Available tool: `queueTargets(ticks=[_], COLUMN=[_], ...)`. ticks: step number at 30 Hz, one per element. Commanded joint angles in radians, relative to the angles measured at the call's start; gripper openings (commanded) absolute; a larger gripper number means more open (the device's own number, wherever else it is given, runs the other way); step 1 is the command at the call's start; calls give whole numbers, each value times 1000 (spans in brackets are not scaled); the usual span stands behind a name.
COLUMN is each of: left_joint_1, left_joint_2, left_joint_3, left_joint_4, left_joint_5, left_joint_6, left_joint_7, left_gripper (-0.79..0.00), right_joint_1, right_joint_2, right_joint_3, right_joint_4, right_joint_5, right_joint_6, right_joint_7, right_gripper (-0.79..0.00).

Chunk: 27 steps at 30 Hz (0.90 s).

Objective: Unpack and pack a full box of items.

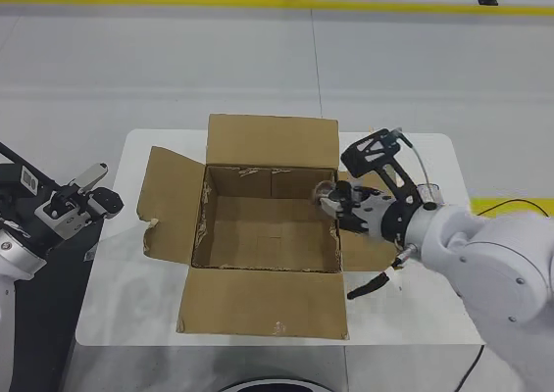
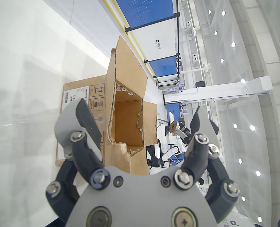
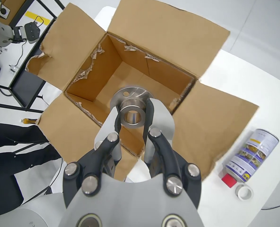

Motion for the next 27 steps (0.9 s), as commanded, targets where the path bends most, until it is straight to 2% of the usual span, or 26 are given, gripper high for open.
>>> queueTargets(ticks=[1,17,22,27], left_joint_1=[0,0,0,0], left_joint_2=[0,0,0,0], left_joint_3=[0,0,0,0], left_joint_4=[0,0,0,0], left_joint_5=[0,0,0,0], left_joint_6=[0,0,0,0], left_joint_7=[0,0,0,0], left_gripper=[0,0,0,0], right_joint_1=[66,62,134,305], right_joint_2=[-17,-24,-59,-141], right_joint_3=[-83,-116,-248,-446], right_joint_4=[32,58,184,417], right_joint_5=[4,11,15,67], right_joint_6=[26,11,1,-10], right_joint_7=[-25,-61,-93,-93], right_gripper=[-785,-785,-785,-785])
